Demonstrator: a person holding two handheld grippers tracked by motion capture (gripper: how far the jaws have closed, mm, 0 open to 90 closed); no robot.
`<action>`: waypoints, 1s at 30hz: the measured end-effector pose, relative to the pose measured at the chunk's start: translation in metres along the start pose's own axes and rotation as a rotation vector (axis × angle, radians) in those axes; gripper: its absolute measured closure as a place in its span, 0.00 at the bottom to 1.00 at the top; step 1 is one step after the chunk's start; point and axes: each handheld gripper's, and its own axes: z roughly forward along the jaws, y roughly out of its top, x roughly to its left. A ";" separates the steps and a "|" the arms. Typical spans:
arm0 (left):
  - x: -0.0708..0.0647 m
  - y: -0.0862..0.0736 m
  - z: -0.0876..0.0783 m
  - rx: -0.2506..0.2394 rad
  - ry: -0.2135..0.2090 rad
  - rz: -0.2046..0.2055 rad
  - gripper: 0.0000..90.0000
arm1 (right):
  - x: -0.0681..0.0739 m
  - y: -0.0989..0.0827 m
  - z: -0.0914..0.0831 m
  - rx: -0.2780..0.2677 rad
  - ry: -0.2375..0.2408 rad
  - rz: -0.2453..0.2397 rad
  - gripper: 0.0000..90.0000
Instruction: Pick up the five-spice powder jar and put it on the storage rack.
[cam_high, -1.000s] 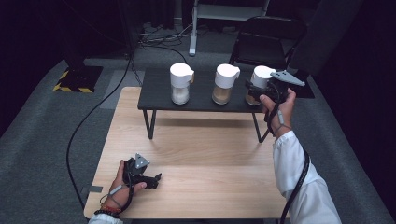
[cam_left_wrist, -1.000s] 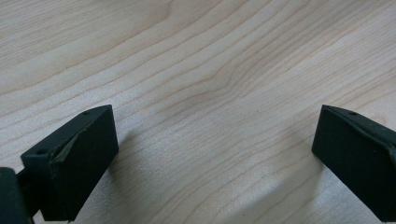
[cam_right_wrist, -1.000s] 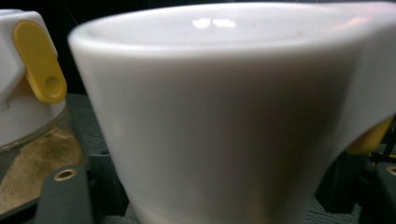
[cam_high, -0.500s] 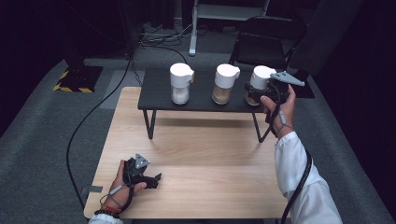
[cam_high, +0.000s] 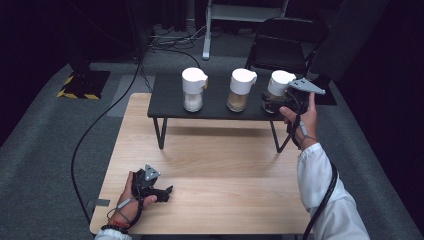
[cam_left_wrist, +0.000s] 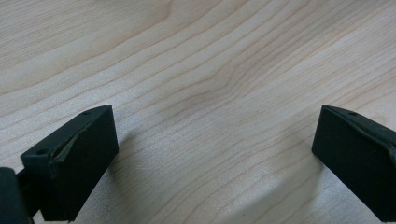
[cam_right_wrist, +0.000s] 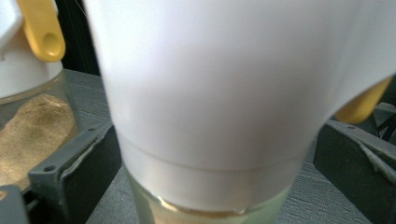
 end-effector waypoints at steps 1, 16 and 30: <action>0.000 0.000 0.000 0.000 0.000 0.000 0.00 | 0.000 0.000 -0.001 0.002 -0.001 0.000 0.00; 0.000 0.000 0.000 0.000 0.000 0.000 0.00 | 0.004 0.003 -0.015 0.017 -0.008 -0.021 0.00; 0.000 0.000 0.000 0.000 0.000 0.000 0.00 | 0.007 -0.013 -0.033 -0.023 -0.015 -0.055 0.00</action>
